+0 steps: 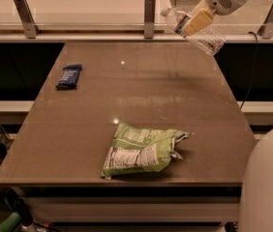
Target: Place water bottle upright
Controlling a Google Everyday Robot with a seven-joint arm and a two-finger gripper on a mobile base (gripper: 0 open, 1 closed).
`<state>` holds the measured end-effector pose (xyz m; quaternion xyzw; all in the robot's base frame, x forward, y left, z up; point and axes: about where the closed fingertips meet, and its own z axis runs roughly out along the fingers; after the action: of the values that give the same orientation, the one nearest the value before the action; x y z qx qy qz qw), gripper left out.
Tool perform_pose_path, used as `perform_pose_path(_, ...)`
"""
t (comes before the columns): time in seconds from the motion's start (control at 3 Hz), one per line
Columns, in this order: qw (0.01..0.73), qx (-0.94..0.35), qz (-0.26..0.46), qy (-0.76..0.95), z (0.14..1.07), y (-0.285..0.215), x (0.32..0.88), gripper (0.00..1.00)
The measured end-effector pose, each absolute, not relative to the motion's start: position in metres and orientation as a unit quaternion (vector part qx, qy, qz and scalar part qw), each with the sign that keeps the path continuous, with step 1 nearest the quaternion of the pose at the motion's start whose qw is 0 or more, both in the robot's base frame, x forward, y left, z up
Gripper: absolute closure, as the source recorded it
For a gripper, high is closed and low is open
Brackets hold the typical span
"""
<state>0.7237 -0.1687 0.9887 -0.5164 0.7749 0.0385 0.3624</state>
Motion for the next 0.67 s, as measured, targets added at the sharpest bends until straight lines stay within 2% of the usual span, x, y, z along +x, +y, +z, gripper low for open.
perform_pose_path(0.33, 0.425, -0.520, 0.058, 0.738, 1.0078, -0.1706, 0.7309, 1.00)
perform_pose_path(0.67, 0.492, -0.510, 0.106, 0.698, 1.0149, -0.1669, 0.7404, 1.00)
